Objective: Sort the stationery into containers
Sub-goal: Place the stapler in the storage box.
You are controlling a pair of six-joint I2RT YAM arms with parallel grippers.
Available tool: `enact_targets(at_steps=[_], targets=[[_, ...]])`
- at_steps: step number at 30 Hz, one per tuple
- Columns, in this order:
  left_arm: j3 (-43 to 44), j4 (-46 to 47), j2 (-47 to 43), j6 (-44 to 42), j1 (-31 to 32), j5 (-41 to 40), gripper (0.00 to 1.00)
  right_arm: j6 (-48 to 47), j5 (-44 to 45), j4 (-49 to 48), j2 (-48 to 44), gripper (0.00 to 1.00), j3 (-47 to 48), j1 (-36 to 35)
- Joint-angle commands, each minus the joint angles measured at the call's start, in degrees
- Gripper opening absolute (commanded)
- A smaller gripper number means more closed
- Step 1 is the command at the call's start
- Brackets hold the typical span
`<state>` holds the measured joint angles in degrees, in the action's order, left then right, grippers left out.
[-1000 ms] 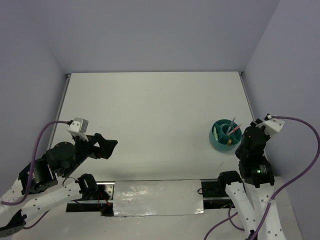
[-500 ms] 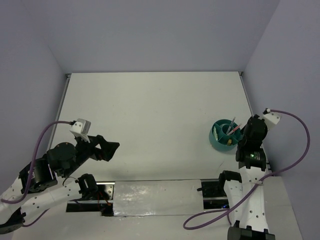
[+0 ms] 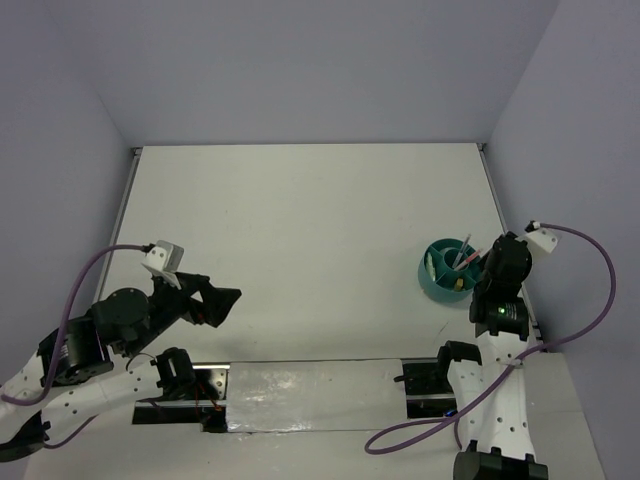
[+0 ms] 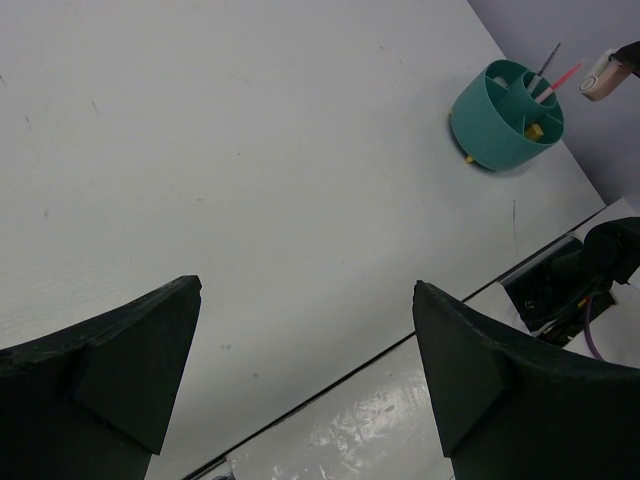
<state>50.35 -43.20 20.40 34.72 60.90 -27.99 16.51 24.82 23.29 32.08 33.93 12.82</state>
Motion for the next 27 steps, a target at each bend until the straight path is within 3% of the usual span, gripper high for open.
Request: enact_targets(at_steps=[1, 15, 27], targets=[[0.1, 2.33, -0.89, -0.18, 1.14, -0.31, 0.99, 2.11, 2.6, -1.23, -0.34, 0.0, 0.79, 0.54], [-0.07, 1.8, 0.43, 0.61, 2.38, -1.89, 0.99, 3.88, -0.21, -3.25, 0.35, 0.0, -2.82, 0.45], [-0.16, 1.54, 2.18, 1.14, 2.55, -2.77, 0.99, 5.72, 3.83, -0.97, -3.34, 0.0, -2.21, 0.45]])
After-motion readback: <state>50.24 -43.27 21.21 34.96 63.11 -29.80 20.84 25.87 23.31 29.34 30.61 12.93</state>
